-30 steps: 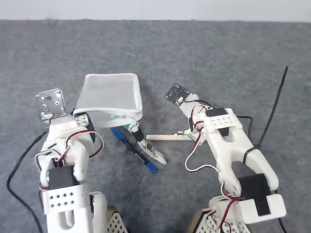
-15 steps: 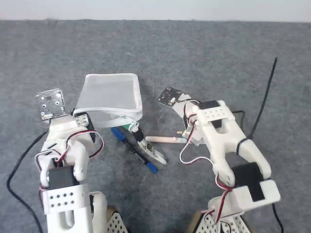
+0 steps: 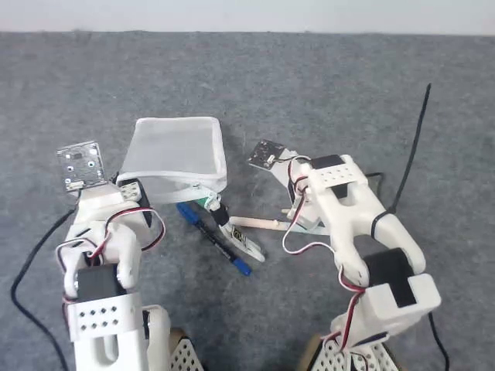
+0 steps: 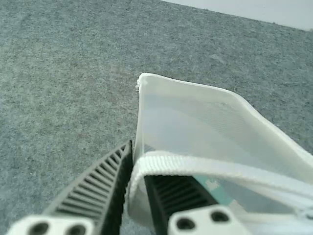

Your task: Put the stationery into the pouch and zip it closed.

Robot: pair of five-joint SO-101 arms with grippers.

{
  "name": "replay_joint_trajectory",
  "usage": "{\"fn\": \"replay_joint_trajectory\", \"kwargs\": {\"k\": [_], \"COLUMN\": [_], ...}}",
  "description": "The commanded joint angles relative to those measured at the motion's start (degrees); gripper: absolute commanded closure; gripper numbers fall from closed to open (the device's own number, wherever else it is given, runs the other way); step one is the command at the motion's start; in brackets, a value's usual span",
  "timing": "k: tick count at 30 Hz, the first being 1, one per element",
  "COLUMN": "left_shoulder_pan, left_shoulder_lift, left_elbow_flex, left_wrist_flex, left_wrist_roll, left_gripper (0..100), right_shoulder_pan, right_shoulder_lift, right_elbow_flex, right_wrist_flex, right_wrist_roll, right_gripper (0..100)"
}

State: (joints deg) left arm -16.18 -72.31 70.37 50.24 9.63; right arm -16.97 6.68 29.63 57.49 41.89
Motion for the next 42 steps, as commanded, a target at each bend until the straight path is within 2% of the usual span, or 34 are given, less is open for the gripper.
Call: {"fn": "replay_joint_trajectory", "kwargs": {"k": [1,11,15,20,31,33,38,42], "left_shoulder_pan": [-0.44,-0.26,-0.26,-0.26,-0.18,-0.18,-0.18,-0.18], "left_shoulder_lift": [0.26,0.26,0.26,0.26,0.26,0.26,0.26,0.26], "left_elbow_flex": [-3.74,-3.74,-3.74,-3.74,-3.74,-3.74,-3.74,-3.74], "left_wrist_flex": [-0.7,-0.7,-0.7,-0.7,-0.7,-0.7,-0.7,-0.7], "left_wrist_roll": [0.53,0.53,0.53,0.53,0.53,0.53,0.44,0.44], "left_gripper": [99,99,99,99,99,99,99,99], "right_shoulder_pan": [3.38,3.21,1.19,2.77,6.64,6.46,6.37,5.76], "right_shoulder_lift": [-0.13,0.48,0.48,-2.24,-10.95,-10.77,-9.63,-9.45], "right_elbow_flex": [-1.49,-1.05,-1.41,-1.41,-1.49,-1.49,-1.49,-1.49], "right_wrist_flex": [-2.07,-2.24,-1.71,-2.15,-2.24,-2.24,-1.71,-2.15], "right_wrist_roll": [0.35,0.26,0.26,-0.7,-17.58,-18.46,-18.64,-18.29], "right_gripper": [88.2,90.0,99.8,99.1,98.9,98.5,87.9,89.6]}}
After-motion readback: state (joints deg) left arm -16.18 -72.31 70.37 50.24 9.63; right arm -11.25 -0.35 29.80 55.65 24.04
